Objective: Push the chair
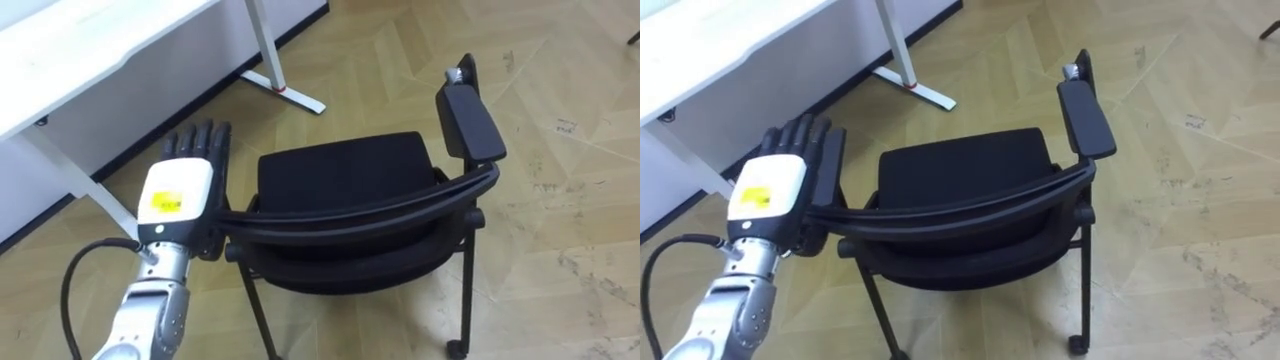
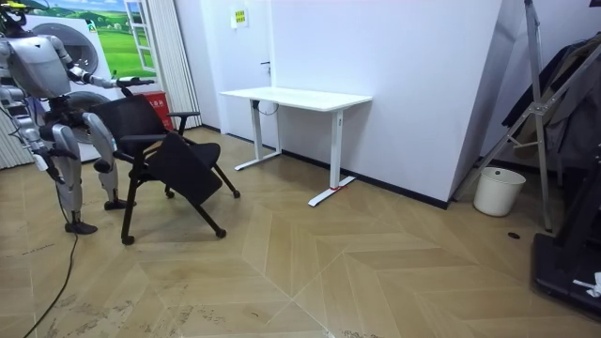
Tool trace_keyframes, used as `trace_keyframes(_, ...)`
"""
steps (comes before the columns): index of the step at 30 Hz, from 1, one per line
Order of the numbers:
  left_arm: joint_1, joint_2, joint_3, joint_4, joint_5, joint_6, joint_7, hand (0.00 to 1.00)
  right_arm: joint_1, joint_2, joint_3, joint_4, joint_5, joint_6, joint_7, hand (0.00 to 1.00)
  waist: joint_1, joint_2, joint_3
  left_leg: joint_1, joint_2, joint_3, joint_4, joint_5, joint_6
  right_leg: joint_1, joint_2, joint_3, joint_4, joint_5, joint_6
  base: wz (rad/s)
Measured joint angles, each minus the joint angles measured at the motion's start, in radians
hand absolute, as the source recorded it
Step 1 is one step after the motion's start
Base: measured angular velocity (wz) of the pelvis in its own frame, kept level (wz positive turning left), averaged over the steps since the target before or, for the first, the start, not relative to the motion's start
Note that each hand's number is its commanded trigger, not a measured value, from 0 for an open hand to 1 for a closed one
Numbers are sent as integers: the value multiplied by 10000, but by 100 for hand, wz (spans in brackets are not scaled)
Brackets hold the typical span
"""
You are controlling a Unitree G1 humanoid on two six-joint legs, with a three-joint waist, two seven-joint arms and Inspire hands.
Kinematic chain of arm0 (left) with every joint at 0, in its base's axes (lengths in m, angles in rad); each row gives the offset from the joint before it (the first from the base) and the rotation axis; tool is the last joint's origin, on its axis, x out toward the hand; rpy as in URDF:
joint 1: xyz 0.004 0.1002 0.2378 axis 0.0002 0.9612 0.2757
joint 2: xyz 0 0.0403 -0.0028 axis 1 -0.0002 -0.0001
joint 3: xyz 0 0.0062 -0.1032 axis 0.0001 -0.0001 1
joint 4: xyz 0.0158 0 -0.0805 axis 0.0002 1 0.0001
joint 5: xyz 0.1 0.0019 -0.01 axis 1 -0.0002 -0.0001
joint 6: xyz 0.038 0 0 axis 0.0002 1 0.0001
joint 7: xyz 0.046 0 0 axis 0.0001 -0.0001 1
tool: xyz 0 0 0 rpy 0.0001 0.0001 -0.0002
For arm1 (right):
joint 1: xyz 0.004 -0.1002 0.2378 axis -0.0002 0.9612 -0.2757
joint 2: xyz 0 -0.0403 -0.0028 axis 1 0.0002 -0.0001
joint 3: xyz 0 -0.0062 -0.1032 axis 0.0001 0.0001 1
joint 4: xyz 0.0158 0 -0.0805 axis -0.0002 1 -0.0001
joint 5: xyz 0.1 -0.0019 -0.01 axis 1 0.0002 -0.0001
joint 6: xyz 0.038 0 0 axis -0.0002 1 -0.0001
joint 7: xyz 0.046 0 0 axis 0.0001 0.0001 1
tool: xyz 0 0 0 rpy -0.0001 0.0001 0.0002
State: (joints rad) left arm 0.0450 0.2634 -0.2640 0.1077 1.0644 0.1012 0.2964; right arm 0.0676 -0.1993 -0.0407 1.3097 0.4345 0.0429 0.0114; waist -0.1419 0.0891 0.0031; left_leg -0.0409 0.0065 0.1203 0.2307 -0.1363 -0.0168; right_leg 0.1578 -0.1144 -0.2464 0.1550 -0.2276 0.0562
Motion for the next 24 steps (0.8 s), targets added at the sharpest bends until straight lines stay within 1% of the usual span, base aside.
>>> trace_keyframes(2, 0, 2, -212, -8, -4, -15, -47, 0, 4, -1, -1, 45, 13, -5, -89, 0, 3, -11, 8, 2, 3, -2, 1, 0, 0, -1, 1, 11, -1, 0, 0, 0)
trace_keyframes(4, 0, 4, -244, -83, -12, -49, -132, 0, -1, 2, -4, 98, 56, -37, -110, 0, -20, -28, 18, -11, 3, -10, 17, 0, 0, -1, 3, 44, -4, 0, 0, 0)
trace_keyframes(6, 49, 53, -243, -322, -8, -50, -340, 0, 1, 11, -12, 113, 75, -75, -131, 0, 31, -49, 33, -22, 2, -12, 22, 0, 0, -7, 6, 46, -9, 0, 0, 0)
trace_keyframes(8, 288, 236, -243, -904, 21, -116, -480, 0, 1, 12, -10, 142, 84, -91, -151, 0, 52, -94, 64, -41, 3, -12, 46, -3, 4, -14, 11, 59, -24, -1, 1, 0)
trace_keyframes(11, 408, 281, -243, -1108, 388, -212, -536, 0, -17, 12, -9, 200, 32, -102, -207, 0, 102, -96, 60, -133, 2, -15, 96, -9, 13, -77, 12, 56, -32, -1, 1, 0)
trace_keyframes(15, 515, 282, -243, -1334, 398, -216, -604, 0, -99, 28, -4, 258, -15, -126, -215, 0, 98, -106, 49, -213, 0, -17, 120, -9, 13, -153, 12, 63, -29, -1, 2, 0)
trace_keyframes(18, 652, 271, -263, -1333, 395, -209, -711, 0, -143, 49, -4, 306, -93, -146, -224, 0, 70, -114, 48, -212, 0, -18, 114, -9, 13, -152, 12, 10, -41, -1, 2, 0)
trace_keyframes(21, 792, 268, -386, -1314, 383, -130, -714, 0, -190, 48, 45, 302, 50, -137, -231, 0, 62, -119, 48, -174, -4, -12, 67, -8, 12, -141, 7, 20, -45, -2, 4, 0)
trace_keyframes(23, 868, 264, -576, -1214, 382, 27, -732, 0, -230, 49, 130, 302, 94, -65, -229, 0, 62, -133, 45, -165, -4, -10, 52, -8, 12, -141, 8, 22, -48, -3, 4, 0)
trace_keyframes(24, 888, 264, -588, -1197, 377, 33, -740, 0, -235, 48, 160, 303, 99, -60, -229, 0, 50, -141, 46, -161, -4, -9, 48, -8, 12, -141, 8, 23, -48, -3, 4, 0)
